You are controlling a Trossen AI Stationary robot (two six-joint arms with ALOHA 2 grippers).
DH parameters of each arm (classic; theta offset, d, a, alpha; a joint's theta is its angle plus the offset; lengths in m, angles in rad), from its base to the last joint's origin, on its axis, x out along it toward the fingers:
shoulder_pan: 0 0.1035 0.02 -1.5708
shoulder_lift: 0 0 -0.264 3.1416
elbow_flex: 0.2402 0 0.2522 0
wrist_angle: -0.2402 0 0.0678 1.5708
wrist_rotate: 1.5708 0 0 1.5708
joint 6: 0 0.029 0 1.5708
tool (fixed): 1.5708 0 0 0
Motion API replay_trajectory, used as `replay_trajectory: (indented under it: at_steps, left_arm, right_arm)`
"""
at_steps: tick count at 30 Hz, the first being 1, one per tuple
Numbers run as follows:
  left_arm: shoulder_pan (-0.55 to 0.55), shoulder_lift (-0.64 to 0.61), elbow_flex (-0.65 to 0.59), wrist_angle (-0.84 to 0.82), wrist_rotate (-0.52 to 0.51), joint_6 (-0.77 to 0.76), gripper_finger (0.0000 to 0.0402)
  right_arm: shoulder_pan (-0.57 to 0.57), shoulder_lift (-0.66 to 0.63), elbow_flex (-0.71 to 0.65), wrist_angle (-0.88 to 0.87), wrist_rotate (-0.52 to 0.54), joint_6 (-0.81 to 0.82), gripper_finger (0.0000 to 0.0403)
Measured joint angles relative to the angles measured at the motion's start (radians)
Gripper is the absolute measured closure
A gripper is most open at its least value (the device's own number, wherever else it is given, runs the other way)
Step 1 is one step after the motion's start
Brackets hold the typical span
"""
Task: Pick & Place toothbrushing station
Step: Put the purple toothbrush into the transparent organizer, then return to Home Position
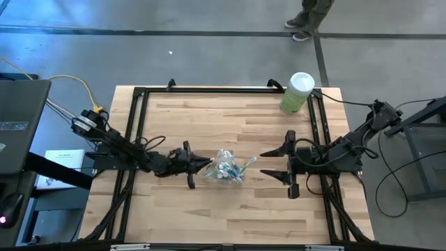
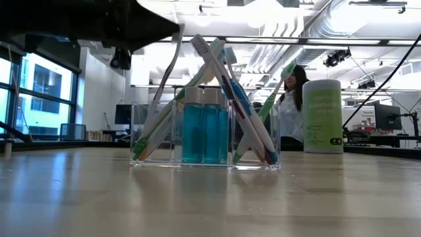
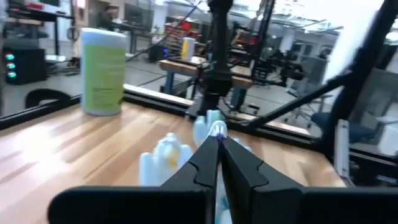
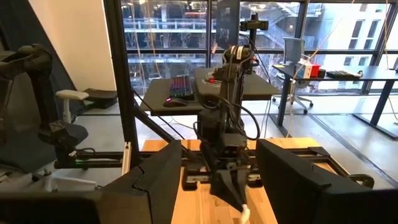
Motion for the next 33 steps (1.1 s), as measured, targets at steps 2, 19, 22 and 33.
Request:
replay_trajectory:
  at_steps: [2,19,22,33]
  left_arm:
    - [-0.008,0.000,0.000,0.007,0.001,0.000,0.0376]
    - [-0.150,-0.227,0.003,0.047,-0.018,0.171,0.0239]
    - [-0.174,-0.432,0.003,-0.219,-0.040,0.148,0.0283]
    - [-0.124,-1.147,0.003,-1.145,-0.092,0.080,0.0399]
  right_arm:
    - [0.000,0.001,0.000,0.005,0.000,0.000,0.0204]
    - [-0.001,-0.047,0.000,0.090,-0.058,0.002,0.0221]
    - [-0.031,-0.106,0.000,0.004,-0.162,0.021,0.0272]
    - [-0.350,-0.287,-0.214,-0.116,-0.611,-0.022,0.0400]
